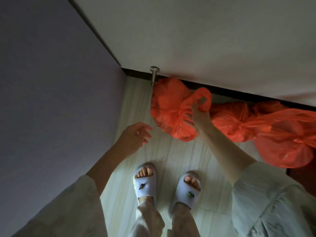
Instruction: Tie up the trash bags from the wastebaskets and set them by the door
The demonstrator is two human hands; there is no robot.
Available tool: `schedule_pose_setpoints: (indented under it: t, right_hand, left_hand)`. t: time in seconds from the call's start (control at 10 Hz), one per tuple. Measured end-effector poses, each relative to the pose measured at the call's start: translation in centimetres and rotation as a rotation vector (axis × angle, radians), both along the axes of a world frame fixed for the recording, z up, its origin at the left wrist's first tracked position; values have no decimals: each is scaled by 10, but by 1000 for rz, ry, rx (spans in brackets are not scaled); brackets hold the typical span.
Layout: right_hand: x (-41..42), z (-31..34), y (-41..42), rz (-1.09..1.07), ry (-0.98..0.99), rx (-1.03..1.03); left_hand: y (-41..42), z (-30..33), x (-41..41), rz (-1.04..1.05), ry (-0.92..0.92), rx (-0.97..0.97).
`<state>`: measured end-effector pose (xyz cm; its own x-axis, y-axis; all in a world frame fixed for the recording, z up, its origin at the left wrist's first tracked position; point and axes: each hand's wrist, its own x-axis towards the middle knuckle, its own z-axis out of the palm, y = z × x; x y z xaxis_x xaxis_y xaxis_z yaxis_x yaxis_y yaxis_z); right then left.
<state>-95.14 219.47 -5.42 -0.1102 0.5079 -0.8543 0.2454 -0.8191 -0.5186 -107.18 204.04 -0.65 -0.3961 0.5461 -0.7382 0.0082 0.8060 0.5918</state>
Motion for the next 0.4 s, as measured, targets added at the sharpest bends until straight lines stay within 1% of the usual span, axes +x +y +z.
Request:
schedule_pose_setpoints:
  t: [0.1,0.2,0.3,0.4]
  right_hand:
    - [3,-4,5,26,-31,-60]
    - [8,9,7,79,-54,-50]
    - [15,39,12,210,-74,-34]
    - [23,85,23,433,-144,128]
  left_hand:
    - [0,-8,-1,-9,-18,-4]
    - [2,0,0,-21,-16,-6]
    - [10,23,-1,-80,1,9]
    - [18,65,-8,-225,25,17]
